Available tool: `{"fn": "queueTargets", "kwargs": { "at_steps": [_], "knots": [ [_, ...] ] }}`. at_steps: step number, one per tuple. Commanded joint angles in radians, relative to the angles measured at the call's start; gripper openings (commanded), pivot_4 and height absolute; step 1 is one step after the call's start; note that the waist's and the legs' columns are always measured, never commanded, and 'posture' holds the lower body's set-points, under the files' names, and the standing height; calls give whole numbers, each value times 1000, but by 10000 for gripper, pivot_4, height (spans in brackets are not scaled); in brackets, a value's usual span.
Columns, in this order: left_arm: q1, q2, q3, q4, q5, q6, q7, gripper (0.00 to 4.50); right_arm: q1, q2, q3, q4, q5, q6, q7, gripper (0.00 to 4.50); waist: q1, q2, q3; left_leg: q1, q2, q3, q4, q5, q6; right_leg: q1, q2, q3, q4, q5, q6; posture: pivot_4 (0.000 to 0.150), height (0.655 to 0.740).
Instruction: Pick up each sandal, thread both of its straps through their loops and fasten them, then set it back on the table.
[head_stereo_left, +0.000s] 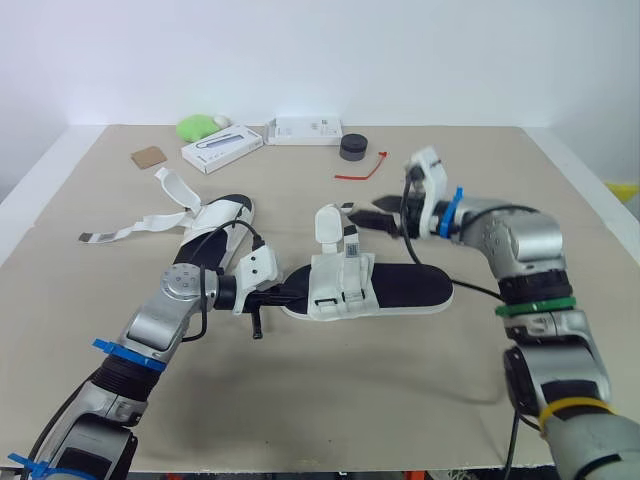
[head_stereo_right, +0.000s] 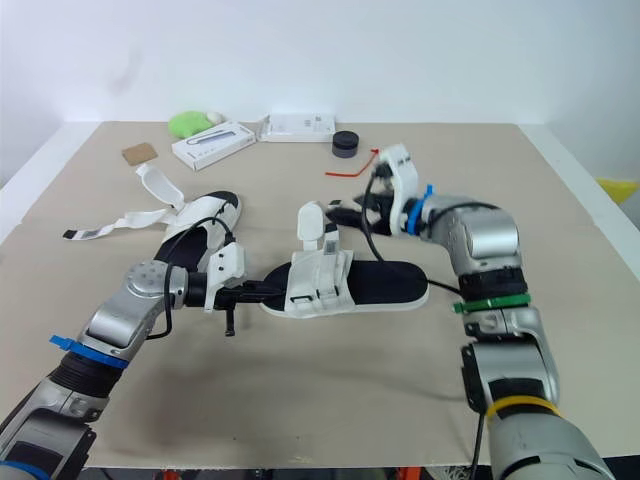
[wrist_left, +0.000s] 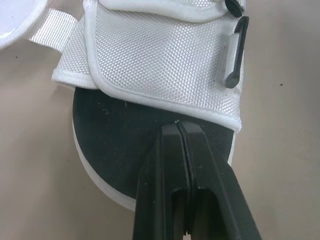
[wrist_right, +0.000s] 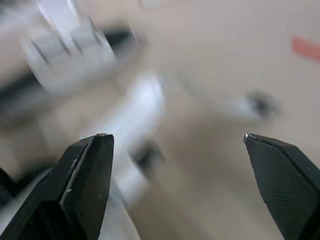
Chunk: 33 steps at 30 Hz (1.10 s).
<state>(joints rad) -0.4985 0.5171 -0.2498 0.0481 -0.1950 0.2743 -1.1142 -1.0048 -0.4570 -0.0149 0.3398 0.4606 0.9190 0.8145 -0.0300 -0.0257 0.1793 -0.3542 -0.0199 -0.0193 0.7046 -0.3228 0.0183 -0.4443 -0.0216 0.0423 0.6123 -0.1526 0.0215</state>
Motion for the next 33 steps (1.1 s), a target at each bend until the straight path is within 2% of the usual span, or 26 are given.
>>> {"fn": "queueTargets", "kwargs": {
  "at_steps": [1,5,10,15,20,30,31,33],
  "knots": [
    [-5,4,-8,-2,11,-11,-3,0,-48,40,-61,11,64,122,-46,44833,2,0,0,0,0,-1,0,0,0,0,0,-1,0,0,0,1500,7400],
    [-7,3,-9,-3,9,-12,-1,0,-86,66,-72,87,64,242,-104,44833,3,0,0,-2,0,-1,0,0,0,-2,-4,-1,0,0,0,1500,7400],
    [5,7,-7,-16,7,-10,4,0,-92,52,-49,162,31,260,-113,44833,6,0,0,-9,-2,0,0,0,-1,-9,-7,-2,1,0,0,1500,7400],
    [3,7,-7,-12,6,-10,2,0,-122,86,-32,246,3,208,-107,44833,6,0,0,-10,-2,1,0,0,-1,-10,-6,-2,1,1,0,1500,7400],
    [-3,5,-9,-7,5,-12,0,0,-183,134,-42,405,-36,105,-107,44833,5,0,0,-10,-1,1,0,0,-1,-11,-3,-1,2,1,-1,1500,7400],
    [6,10,-6,-21,6,-8,5,0,-316,201,-167,718,-30,-77,-137,44833,0,0,0,-12,-1,1,0,0,-1,-13,-5,-1,2,1,-1,1500,7400],
    [8,11,-5,-22,5,-7,6,0,-325,203,-189,740,-22,-91,-147,39511,0,0,0,-12,-1,1,0,0,-1,-13,-6,-1,2,1,-1,1500,7400],
    [12,13,-3,-24,5,-6,8,0,-334,203,-204,756,-24,-110,-133,33228,0,0,0,-13,-1,1,0,0,-1,-14,-6,-1,2,1,-1,1500,7400]
  ]
}}
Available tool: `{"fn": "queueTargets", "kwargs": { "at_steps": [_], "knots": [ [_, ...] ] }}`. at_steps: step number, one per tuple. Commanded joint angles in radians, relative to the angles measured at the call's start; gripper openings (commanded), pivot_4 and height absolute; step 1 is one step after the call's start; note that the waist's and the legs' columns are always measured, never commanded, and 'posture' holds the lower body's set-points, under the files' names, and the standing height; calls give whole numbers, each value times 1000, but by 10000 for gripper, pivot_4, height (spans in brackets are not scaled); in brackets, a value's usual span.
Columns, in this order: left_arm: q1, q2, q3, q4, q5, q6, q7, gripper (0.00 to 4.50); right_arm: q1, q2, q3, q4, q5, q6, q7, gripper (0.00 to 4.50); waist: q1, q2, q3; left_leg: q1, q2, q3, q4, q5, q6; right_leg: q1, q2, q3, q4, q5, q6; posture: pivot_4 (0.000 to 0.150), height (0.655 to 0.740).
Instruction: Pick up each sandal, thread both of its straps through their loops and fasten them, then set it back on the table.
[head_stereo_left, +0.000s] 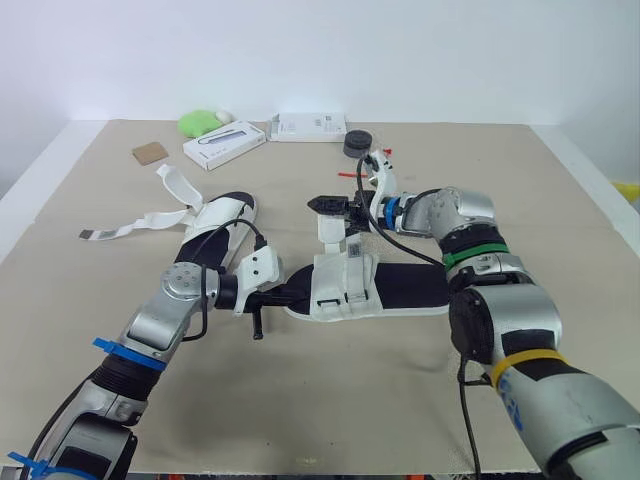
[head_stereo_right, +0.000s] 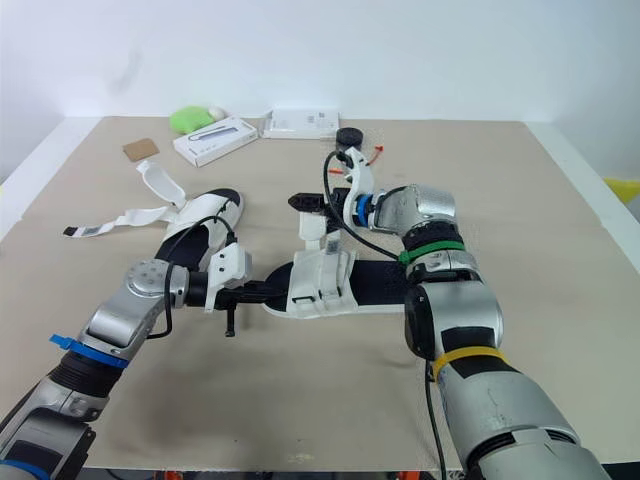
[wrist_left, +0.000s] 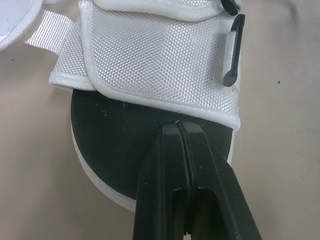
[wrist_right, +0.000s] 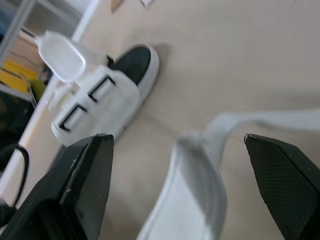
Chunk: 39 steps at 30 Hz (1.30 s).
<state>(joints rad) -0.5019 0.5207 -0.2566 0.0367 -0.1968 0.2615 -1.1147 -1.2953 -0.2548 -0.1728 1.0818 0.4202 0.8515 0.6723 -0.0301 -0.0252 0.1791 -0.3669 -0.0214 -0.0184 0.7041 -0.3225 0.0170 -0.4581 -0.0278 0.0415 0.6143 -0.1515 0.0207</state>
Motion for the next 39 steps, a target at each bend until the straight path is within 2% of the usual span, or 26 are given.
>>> {"fn": "queueTargets", "kwargs": {
  "at_steps": [1,4,5,7,12,17,19,22,25,29,32,34,39],
  "knots": [
    [17,9,4,-14,6,7,9,0,-46,0,-51,15,16,-46,19,27573,0,0,0,0,0,0,0,0,0,0,0,0,0,0,0,1500,7400],
    [18,10,4,-16,6,8,11,0,-44,-4,-50,-4,10,-59,68,13214,-1,0,0,-1,0,0,0,0,0,-1,0,0,0,0,0,1500,7400],
    [19,10,4,-15,6,8,11,0,-37,-6,-37,-28,6,-64,103,7072,-1,0,0,-1,0,0,0,0,0,-1,0,0,0,0,0,1500,7400],
    [18,9,4,-14,5,8,12,0,-21,-9,-14,-75,0,-75,156,901,-1,0,0,-1,0,0,0,0,0,-1,0,0,0,0,0,1500,7400],
    [12,4,0,-5,6,4,13,0,50,-20,58,-243,-23,-135,273,901,-2,0,0,-1,0,0,0,0,-1,-1,1,0,1,0,0,1500,7400],
    [11,1,-3,-3,6,2,13,0,214,-47,160,-584,-74,-395,388,901,-1,0,0,-2,0,-1,0,0,-1,-2,1,-1,1,0,0,1500,7400],
    [14,1,-3,-4,5,3,13,0,312,-82,230,-731,-146,-615,445,901,0,0,0,-2,0,-1,0,1,-2,-2,1,-1,1,0,1,1500,7400],
    [18,0,-3,-7,2,5,13,0,463,-154,337,-838,-293,-1163,528,901,2,0,0,-2,-1,-1,0,1,-3,-2,2,-2,0,0,1,1500,7400],
    [16,-2,-5,-2,1,5,11,0,523,-210,411,-794,-366,-1615,576,901,1,0,0,-1,-1,0,0,1,-3,-1,3,-1,0,0,1,1500,7400],
    [8,-6,-9,2,0,7,7,0,464,-284,486,-587,-675,-2132,462,901,-1,0,0,2,-1,3,0,3,-6,0,4,2,0,2,1,1500,7400],
    [6,-7,-10,2,-1,8,5,0,413,-288,471,-490,-852,-2263,343,901,-2,-1,0,8,0,6,0,3,-6,5,6,5,0,2,0,1500,7400],
    [4,-8,-10,3,-1,9,4,0,383,-293,442,-463,-1022,-2306,242,901,-2,-1,0,11,1,6,0,3,-6,9,7,6,0,2,0,1500,7400],
    [12,-5,-9,-7,-4,15,5,0,347,-320,424,-444,-1300,-2313,-40,901,-2,-1,0,16,0,6,0,3,-6,13,6,6,0,1,0,1500,7400]
  ]
}}
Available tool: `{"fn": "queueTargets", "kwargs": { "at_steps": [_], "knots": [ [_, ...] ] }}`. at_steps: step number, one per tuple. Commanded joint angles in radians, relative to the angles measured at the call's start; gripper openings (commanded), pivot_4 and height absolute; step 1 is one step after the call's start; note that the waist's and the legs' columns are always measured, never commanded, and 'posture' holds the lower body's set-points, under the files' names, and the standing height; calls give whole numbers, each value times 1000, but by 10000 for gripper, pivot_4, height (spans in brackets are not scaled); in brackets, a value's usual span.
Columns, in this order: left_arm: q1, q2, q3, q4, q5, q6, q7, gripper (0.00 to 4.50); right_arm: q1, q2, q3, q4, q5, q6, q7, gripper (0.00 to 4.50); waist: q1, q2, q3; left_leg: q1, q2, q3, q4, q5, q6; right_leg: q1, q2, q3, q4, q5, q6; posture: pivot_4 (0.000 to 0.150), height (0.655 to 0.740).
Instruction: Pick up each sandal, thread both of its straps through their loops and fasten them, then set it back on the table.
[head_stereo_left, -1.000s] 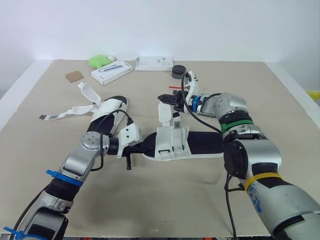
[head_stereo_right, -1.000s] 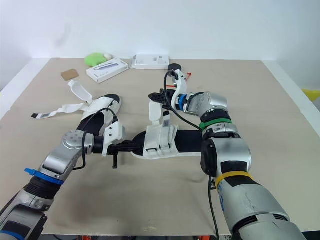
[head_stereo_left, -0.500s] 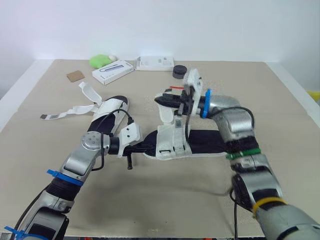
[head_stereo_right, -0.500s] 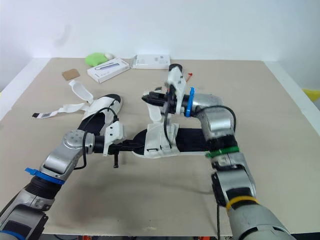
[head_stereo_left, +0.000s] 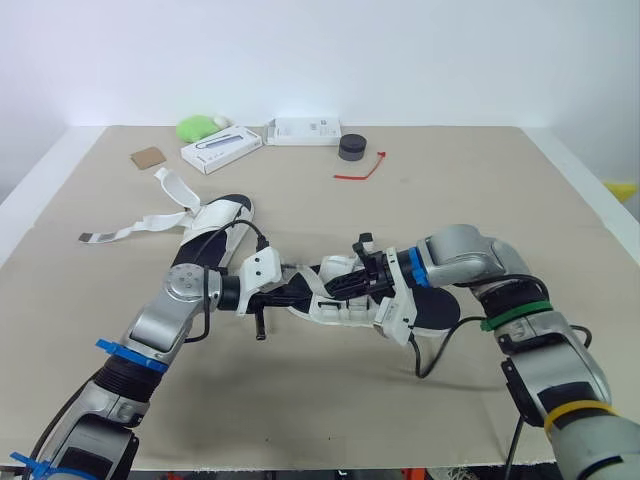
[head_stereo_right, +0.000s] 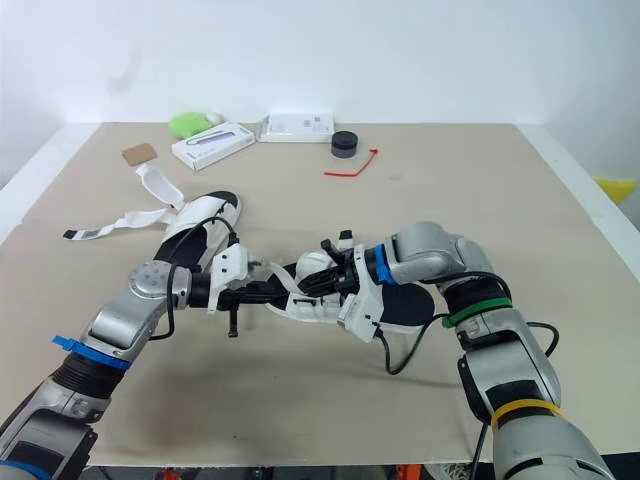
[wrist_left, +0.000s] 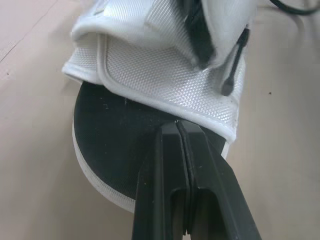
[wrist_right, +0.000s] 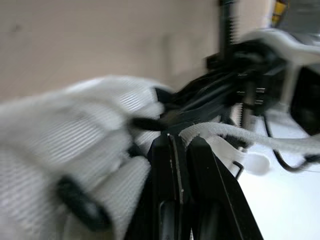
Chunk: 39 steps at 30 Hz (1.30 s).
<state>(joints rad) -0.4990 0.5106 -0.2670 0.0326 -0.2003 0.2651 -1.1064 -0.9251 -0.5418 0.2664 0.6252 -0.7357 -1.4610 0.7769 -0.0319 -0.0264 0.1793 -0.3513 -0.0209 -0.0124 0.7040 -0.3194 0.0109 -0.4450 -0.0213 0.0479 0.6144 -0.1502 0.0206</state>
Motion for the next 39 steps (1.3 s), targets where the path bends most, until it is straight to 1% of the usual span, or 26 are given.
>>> {"fn": "queueTargets", "kwargs": {
  "at_steps": [1,3,5,11,17,20,23,25,28,31,32,34,35,36,37,38,39],
  "knots": [
    [11,5,1,-5,-1,13,-3,0,-30,-38,-4,26,-161,7,-186,901,0,0,0,0,0,0,0,0,0,0,0,1,0,0,0,1500,7400],
    [13,6,2,-8,-2,15,-2,0,-40,-51,14,23,-226,24,-284,901,0,0,0,0,-1,1,0,0,0,0,0,1,0,0,0,1500,7400],
    [15,7,2,-9,-2,14,-2,0,-57,-60,35,34,-253,24,-357,901,0,0,0,1,-1,1,0,0,0,0,0,2,0,0,0,1500,7400],
    [9,4,2,-6,-2,16,-1,0,-124,-109,110,15,-400,59,-602,901,-2,0,0,1,-1,2,0,0,1,1,0,3,0,0,0,1500,7400],
    [7,6,4,-5,-4,18,-5,0,-159,-134,143,49,-354,28,-726,901,-9,0,0,0,-1,2,0,0,1,1,1,5,-1,-1,2,1500,7400],
    [5,0,16,-6,-24,36,-6,0,-166,-151,157,18,-383,22,-789,901,-13,0,0,0,-1,2,0,0,2,0,1,6,-1,-1,2,1500,7400],
    [1,0,18,-4,-29,36,-11,0,-165,-160,179,15,-396,28,-810,901,-13,0,0,0,-2,2,0,-1,2,0,1,7,-1,-2,3,1500,7400],
    [-1,1,18,-3,-33,37,-14,0,-167,-159,187,18,-380,37,-809,901,-14,0,0,0,-2,2,0,-1,3,0,1,8,-1,-2,3,1500,7400],
    [-5,2,17,1,-31,34,-17,0,-184,-143,210,57,-289,36,-752,901,-14,0,0,0,-2,2,0,-1,3,0,1,8,-1,-2,4,1500,7400],
    [-5,2,16,3,-29,33,-19,0,-196,-138,282,147,-113,4,-638,901,-16,0,0,0,-2,2,0,-1,3,0,2,9,-1,-2,4,1500,7400],
    [-6,2,15,4,-28,32,-19,0,-197,-140,325,178,-4,4,-583,901,-16,0,0,0,-1,2,0,-1,3,1,2,9,-1,-2,4,1500,7400],
    [-7,2,14,5,-27,33,-20,0,-191,-152,396,182,207,40,-476,7861,-16,0,0,0,-1,2,0,-1,4,1,2,8,-1,-2,4,1500,7400],
    [-7,2,13,5,-27,33,-21,0,-190,-166,426,165,281,53,-431,10076,-16,0,0,1,-1,2,0,-1,4,1,2,9,-1,-2,4,1500,7400],
    [-6,2,13,4,-27,33,-21,0,-187,-180,448,139,348,72,-386,14096,-16,0,0,1,-1,2,0,-2,4,1,2,9,-1,-2,4,1500,7400],
    [-6,2,13,4,-27,34,-21,0,-179,-195,467,109,428,104,-331,19990,-16,0,0,1,-1,2,0,-2,4,1,2,8,-1,-2,4,1500,7400],
    [-5,2,12,3,-27,34,-21,0,-170,-209,482,79,508,139,-276,23868,-16,0,0,1,-1,2,0,-2,4,1,2,8,-1,-2,4,1500,7400],
    [-5,2,11,3,-26,34,-22,0,-156,-230,496,35,609,187,-208,29606,-15,0,0,1,0,1,0,-2,4,1,2,8,-1,-2,4,1500,7400]
  ]
}}
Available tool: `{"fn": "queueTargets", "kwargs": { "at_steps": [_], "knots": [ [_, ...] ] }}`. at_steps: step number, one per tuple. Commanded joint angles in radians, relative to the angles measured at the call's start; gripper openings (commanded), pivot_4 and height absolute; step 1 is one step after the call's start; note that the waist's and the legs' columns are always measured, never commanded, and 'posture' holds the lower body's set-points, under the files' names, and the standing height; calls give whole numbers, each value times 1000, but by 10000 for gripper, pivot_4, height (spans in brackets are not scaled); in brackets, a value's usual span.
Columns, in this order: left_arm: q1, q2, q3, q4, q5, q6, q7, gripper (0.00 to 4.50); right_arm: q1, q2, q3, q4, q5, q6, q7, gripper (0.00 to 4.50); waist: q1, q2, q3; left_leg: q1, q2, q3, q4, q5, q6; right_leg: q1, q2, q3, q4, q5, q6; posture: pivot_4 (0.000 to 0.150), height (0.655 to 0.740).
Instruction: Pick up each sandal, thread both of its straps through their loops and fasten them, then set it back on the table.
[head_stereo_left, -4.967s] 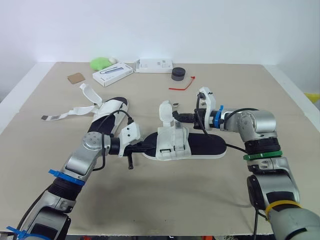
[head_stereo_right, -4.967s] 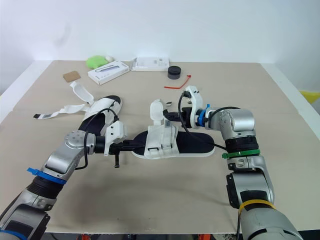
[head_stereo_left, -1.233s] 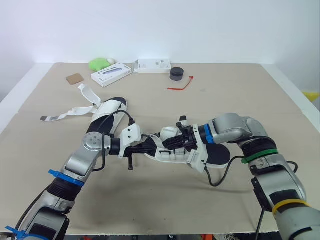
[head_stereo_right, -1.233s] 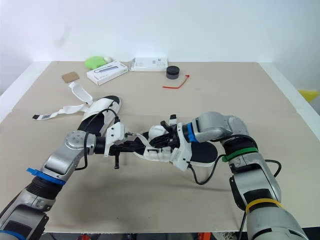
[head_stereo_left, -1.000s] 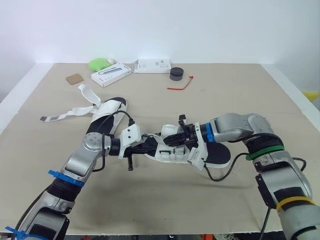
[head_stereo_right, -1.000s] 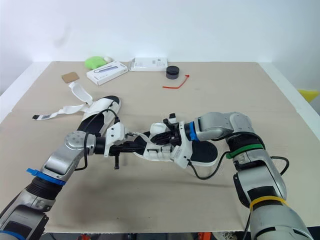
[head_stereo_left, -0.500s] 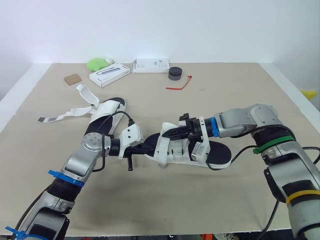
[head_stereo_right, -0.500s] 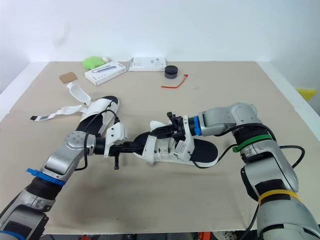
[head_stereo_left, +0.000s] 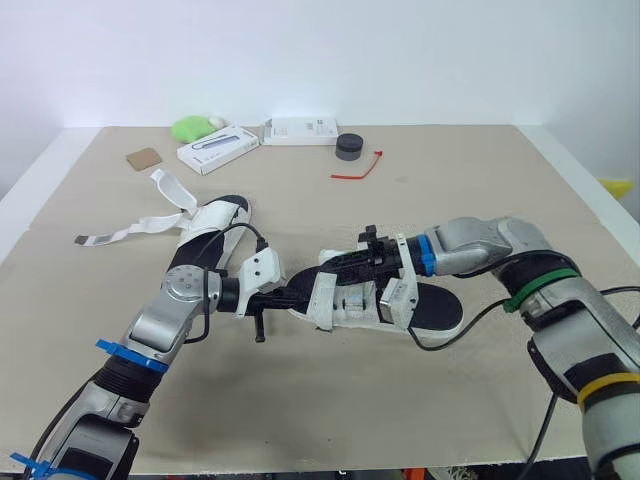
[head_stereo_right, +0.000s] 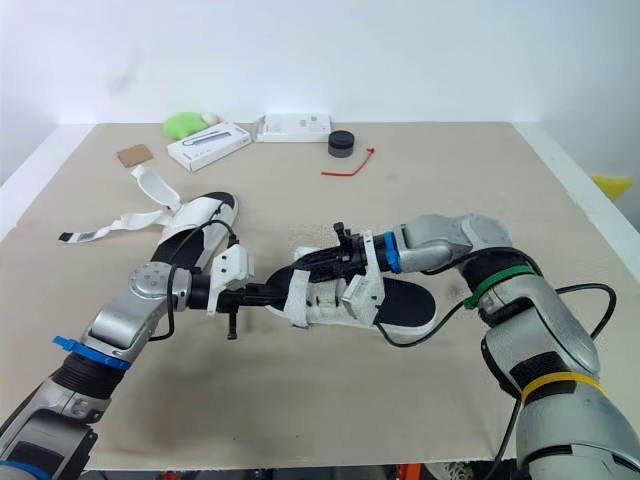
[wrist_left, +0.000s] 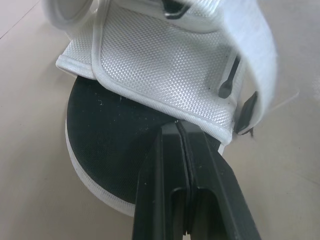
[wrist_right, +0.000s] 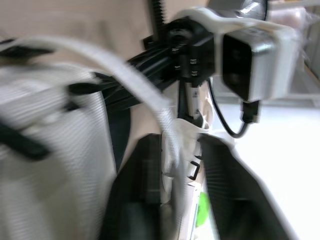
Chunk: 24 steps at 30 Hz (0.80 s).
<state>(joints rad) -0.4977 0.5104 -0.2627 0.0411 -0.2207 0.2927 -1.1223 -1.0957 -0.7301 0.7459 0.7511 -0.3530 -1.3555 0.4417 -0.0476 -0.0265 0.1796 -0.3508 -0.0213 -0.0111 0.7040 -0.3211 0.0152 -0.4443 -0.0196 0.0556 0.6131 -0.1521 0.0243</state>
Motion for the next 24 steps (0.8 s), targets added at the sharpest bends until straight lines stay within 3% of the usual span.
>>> {"fn": "queueTargets", "kwargs": {
  "at_steps": [1,3,8,11,14,17,19,22,24],
  "knots": [
    [-5,2,6,-6,-6,6,-6,0,33,-63,26,-142,333,144,206,34023,1,0,0,0,0,0,0,0,0,0,0,0,0,0,0,1500,7400],
    [-3,2,5,-7,-6,6,-6,0,72,-100,10,-246,501,264,336,42830,2,0,0,0,0,-1,0,0,1,0,0,-1,0,0,0,1500,7400],
    [-3,3,4,-3,-5,3,-7,0,234,-217,-125,-620,908,737,529,42830,7,0,0,-1,1,-3,0,-1,1,0,-3,-4,0,-1,-1,1500,7400],
    [-3,4,3,-3,-6,4,-9,0,340,-311,-206,-907,1188,1150,512,42830,12,0,0,-2,1,-5,0,-1,2,0,-5,-7,0,-1,-2,1500,7400],
    [-6,4,3,2,-7,3,-11,0,430,-380,-264,-1115,1370,1453,471,42830,17,0,0,-2,3,-7,0,-1,2,0,-5,-10,0,-2,-5,1500,7400],
    [-10,2,2,8,-7,1,-14,0,493,-405,-305,-1224,1505,1709,391,42830,23,0,0,-2,4,-9,0,-1,2,0,-4,-14,0,-3,-7,1500,7400],
    [-14,-1,0,11,-6,0,-16,0,523,-388,-316,-1251,1509,1816,342,42830,24,0,0,-2,5,-9,0,-1,2,0,-3,-14,0,-4,-6,1500,7400],
    [-23,-4,0,22,-6,-3,-18,0,534,-363,-325,-1234,1624,2068,226,42830,24,0,0,-2,5,-8,1,-1,2,0,-2,-14,0,-6,-1,1500,7400],
    [-26,-5,-1,27,-4,-5,-19,0,540,-321,-344,-1216,1616,2137,190,42830,24,0,0,-2,4,-7,1,-1,1,0,-3,-14,0,-6,0,1500,7400]
  ]
}}
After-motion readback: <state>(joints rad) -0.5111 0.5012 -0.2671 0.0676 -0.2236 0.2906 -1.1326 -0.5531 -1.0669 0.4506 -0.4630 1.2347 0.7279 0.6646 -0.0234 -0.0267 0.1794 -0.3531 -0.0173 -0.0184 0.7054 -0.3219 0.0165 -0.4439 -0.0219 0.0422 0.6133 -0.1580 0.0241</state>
